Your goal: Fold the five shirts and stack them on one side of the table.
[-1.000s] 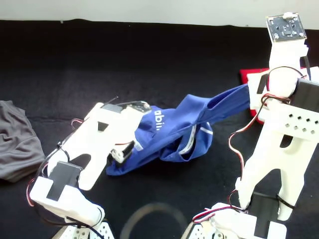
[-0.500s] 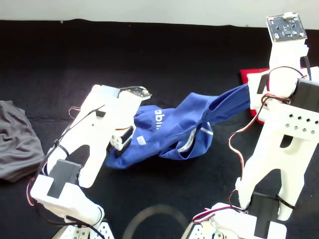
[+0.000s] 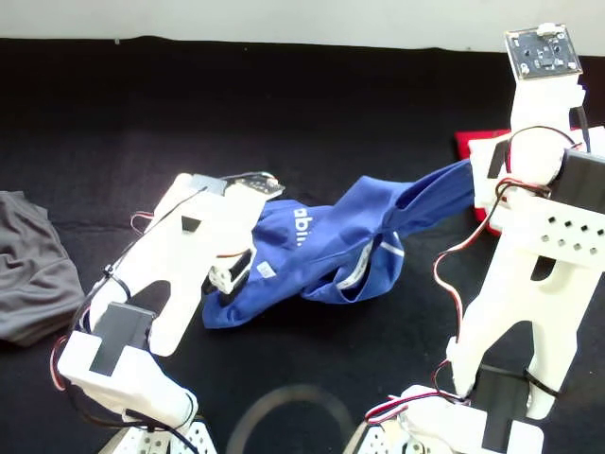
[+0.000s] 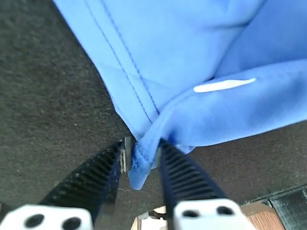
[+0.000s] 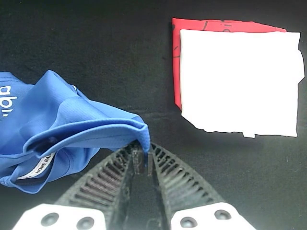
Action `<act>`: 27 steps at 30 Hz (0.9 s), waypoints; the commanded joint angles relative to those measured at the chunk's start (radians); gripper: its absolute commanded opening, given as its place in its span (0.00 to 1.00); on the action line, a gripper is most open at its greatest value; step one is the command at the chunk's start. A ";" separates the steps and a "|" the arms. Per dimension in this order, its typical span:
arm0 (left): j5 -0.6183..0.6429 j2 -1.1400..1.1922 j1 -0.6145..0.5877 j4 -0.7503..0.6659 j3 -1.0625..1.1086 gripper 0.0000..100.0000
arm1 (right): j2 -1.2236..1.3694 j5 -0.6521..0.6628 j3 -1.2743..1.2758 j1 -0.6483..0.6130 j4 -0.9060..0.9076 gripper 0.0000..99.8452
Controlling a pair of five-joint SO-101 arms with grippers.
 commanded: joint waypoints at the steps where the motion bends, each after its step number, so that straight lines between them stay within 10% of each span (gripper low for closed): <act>1: 0.003 -0.013 -0.002 0.003 -0.002 0.01 | -0.033 0.003 0.002 0.010 -0.008 0.01; 8: 0.005 -0.016 -0.047 0.103 -0.102 0.01 | -0.033 0.000 0.002 0.013 -0.045 0.01; 17: 0.005 -0.005 -0.151 0.420 -0.792 0.01 | 0.050 -0.087 -0.007 -0.001 -0.340 0.01; 27: 0.012 -0.045 -0.160 0.445 -1.187 0.01 | 0.039 -0.083 -0.269 -0.059 -0.344 0.01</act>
